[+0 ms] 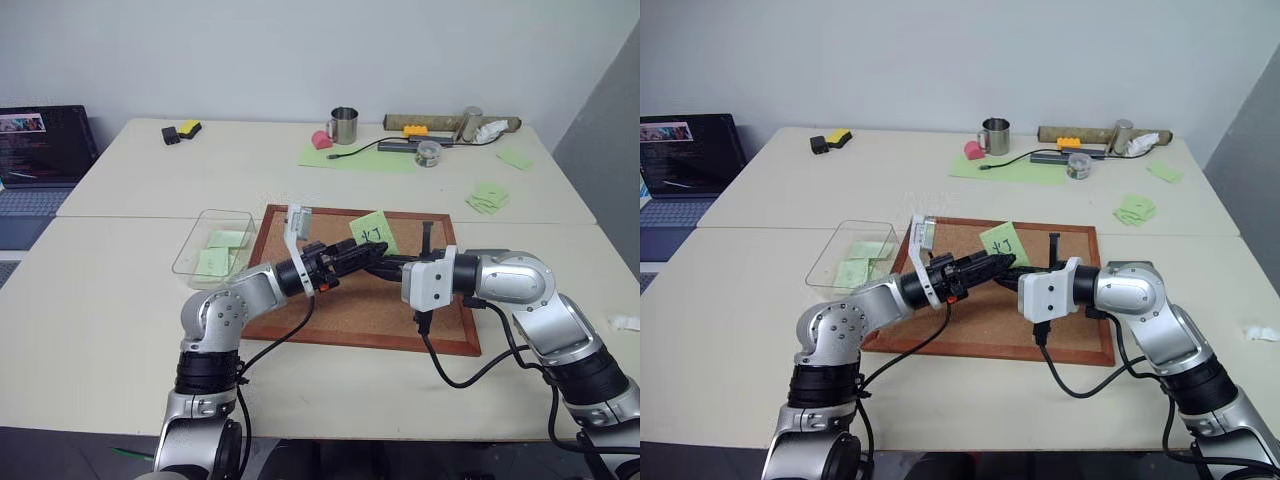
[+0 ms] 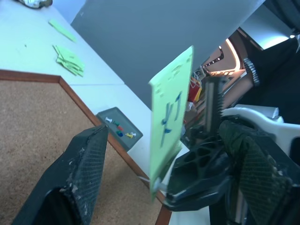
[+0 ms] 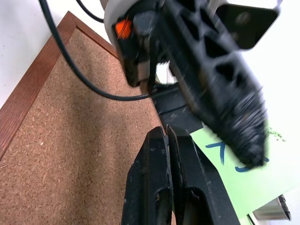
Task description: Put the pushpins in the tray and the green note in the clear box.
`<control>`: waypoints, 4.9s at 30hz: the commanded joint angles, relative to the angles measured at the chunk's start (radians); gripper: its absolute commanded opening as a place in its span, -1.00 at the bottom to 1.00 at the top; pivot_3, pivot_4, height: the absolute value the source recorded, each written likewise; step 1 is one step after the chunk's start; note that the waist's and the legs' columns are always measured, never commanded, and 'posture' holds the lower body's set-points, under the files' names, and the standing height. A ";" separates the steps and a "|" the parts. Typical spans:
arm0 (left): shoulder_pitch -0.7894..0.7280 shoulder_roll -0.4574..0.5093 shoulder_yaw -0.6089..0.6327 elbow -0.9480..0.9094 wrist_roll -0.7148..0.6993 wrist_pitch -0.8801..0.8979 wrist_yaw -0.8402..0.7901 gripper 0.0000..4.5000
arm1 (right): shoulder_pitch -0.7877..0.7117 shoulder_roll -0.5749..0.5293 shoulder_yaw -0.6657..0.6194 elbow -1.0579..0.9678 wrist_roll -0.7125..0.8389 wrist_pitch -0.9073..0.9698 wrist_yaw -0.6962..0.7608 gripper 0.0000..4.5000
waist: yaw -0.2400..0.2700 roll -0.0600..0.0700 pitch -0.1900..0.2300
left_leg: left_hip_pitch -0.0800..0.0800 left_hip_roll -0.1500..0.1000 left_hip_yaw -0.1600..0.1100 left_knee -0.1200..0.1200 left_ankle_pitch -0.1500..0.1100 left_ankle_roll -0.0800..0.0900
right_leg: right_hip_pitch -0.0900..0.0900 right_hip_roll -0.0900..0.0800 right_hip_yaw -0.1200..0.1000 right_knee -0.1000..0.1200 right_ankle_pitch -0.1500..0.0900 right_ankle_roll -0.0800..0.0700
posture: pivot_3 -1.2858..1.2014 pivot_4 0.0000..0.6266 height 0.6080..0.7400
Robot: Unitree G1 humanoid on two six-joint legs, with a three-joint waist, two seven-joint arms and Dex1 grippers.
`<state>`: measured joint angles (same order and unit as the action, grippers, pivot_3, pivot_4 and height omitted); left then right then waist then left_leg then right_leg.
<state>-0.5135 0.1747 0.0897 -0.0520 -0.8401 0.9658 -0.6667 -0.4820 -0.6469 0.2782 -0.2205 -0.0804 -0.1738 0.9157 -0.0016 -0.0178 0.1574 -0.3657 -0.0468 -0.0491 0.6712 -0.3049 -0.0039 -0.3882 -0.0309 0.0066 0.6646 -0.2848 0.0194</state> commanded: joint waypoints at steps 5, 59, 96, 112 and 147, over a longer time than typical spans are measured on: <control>-0.027 0.010 0.001 0.003 -0.010 -0.023 -0.011 0.05 | 0.001 0.009 -0.002 -0.034 0.008 -0.020 0.002 -1.00 | 0.000 0.000 0.000 | 0.000 0.000 0.000 0.000 0.000 0.000 | 0.000 0.000 0.000 0.000 0.000 0.000 | 0.03 -0.52 1.00; 0.027 0.152 -0.076 -0.186 0.205 -0.234 0.031 -1.00 | 0.178 -0.002 -0.516 0.194 0.260 0.865 -0.337 -0.52 | 0.002 0.000 0.000 | -0.001 0.000 0.001 -0.001 0.000 0.000 | 0.000 0.000 0.001 0.000 0.000 0.000 | 0.03 -0.52 1.00; 0.071 0.356 0.141 -0.001 0.522 -0.368 0.349 -1.00 | -0.133 -0.123 -0.266 -0.229 0.645 0.845 0.088 0.48 | 0.024 -0.003 0.003 | -0.005 0.000 -0.002 0.000 0.000 0.000 | -0.003 0.000 -0.002 -0.003 0.001 0.000 | 0.03 -0.52 1.00; 0.095 0.371 0.140 -0.053 0.554 -0.360 0.352 -0.24 | -0.127 -0.136 -0.276 -0.228 0.650 0.853 0.078 0.49 | 0.024 -0.003 0.003 | -0.005 0.000 -0.002 0.000 0.000 0.000 | -0.003 0.000 -0.002 -0.002 0.001 0.000 | 0.03 -0.52 1.00; 0.464 0.955 0.293 -0.007 0.489 -0.584 -0.440 0.40 | 0.561 -0.559 -0.816 0.004 0.468 0.686 0.351 0.49 | 0.021 0.001 0.005 | -0.007 0.001 -0.001 -0.006 -0.003 0.005 | -0.005 -0.002 -0.003 -0.005 0.000 -0.003 | 0.03 -0.52 1.00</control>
<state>-0.0401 1.1116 0.3592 -0.0622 -0.3509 0.4038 -1.0915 0.0739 -1.1989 -0.4829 -0.2067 0.3964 0.5382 1.2605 0.0191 -0.0168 0.1623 -0.3719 -0.0462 -0.0503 0.6652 -0.3077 0.0013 -0.3929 -0.0332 0.0039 0.6599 -0.2844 0.0168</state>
